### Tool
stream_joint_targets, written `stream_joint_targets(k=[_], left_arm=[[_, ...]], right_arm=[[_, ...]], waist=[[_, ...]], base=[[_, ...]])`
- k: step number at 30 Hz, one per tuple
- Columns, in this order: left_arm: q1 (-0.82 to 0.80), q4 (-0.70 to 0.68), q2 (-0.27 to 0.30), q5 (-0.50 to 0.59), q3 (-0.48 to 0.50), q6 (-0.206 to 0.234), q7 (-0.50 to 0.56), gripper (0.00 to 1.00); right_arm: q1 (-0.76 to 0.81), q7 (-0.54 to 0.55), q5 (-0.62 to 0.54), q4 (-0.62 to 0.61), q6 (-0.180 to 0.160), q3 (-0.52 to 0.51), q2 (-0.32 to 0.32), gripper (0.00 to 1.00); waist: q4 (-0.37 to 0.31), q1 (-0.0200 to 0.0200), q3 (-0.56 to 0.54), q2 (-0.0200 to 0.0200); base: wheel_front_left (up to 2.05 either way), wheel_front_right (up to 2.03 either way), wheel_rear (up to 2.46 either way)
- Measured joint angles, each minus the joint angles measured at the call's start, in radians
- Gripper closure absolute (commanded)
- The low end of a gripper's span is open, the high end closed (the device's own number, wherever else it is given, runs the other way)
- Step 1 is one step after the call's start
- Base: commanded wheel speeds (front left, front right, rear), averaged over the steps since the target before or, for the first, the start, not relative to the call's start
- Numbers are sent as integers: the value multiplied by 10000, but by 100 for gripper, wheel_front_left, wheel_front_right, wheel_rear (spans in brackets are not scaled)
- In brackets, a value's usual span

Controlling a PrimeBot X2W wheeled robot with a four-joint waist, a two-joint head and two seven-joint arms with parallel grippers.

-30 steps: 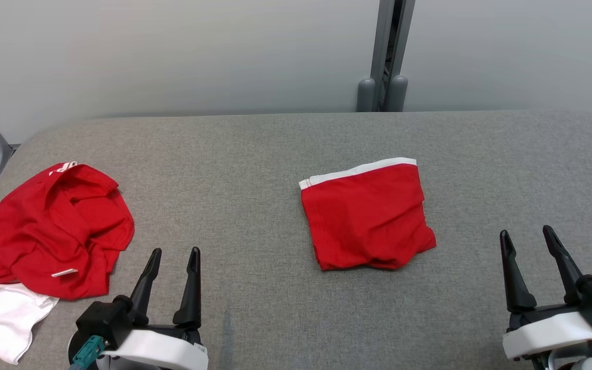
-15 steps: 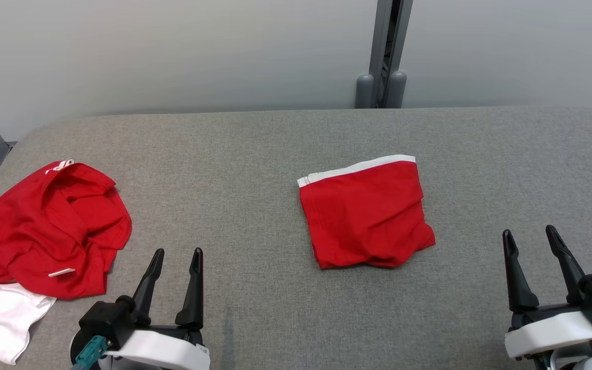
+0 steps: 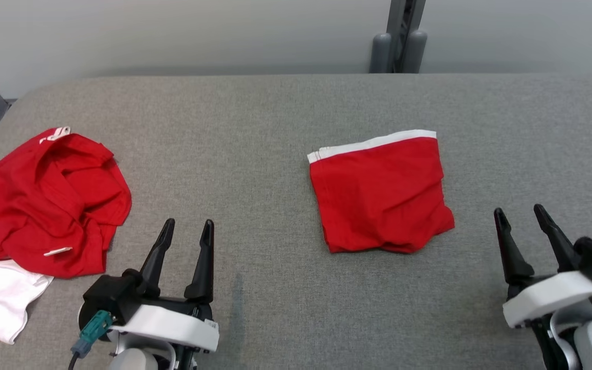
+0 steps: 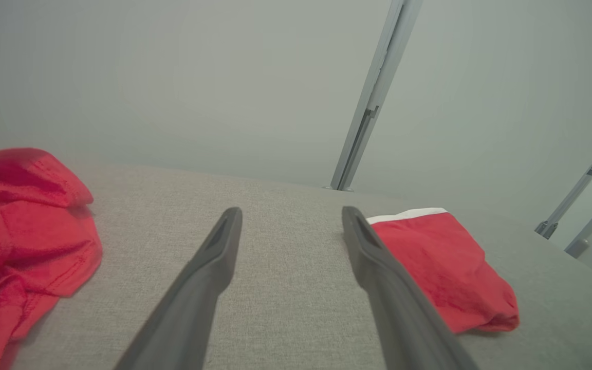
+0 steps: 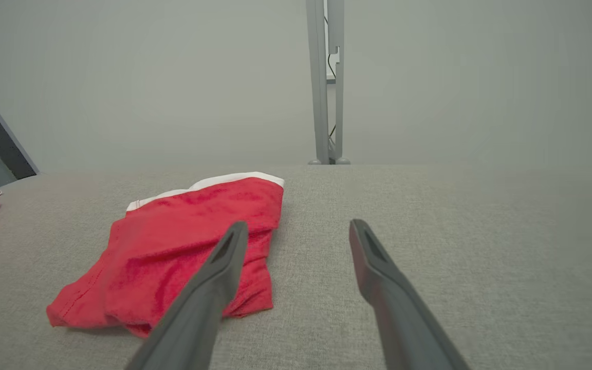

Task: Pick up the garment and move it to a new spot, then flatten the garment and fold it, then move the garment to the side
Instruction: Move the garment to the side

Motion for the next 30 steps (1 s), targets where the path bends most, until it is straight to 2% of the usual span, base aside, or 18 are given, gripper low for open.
stream_joint_targets(k=[4,8,13,23,30], left_arm=[[-312,2,2,-35,-194,-88,2,0],[-581,48,-4,-82,-368,-163,0,0],[-772,90,-4,-136,-625,-209,0,0],[-977,98,0,-299,-832,-194,2,0],[-1179,90,0,-426,-911,-176,2,0]], right_arm=[[-913,1076,1379,322,2,554,-439,0],[-1676,2516,3267,577,-2,1012,-809,0],[-2431,3847,4888,934,-2,1164,-1363,0],[-3281,5400,6518,1626,-2,1170,-1935,0],[-3803,6395,7231,2098,0,1250,-1948,0]], waist=[[183,0,568,0],[443,0,1020,0],[822,0,1400,0],[1413,0,1879,0],[1694,0,2141,0]], base=[[0,0,0],[0,0,0],[0,0,0],[0,0,0],[0,0,0]])
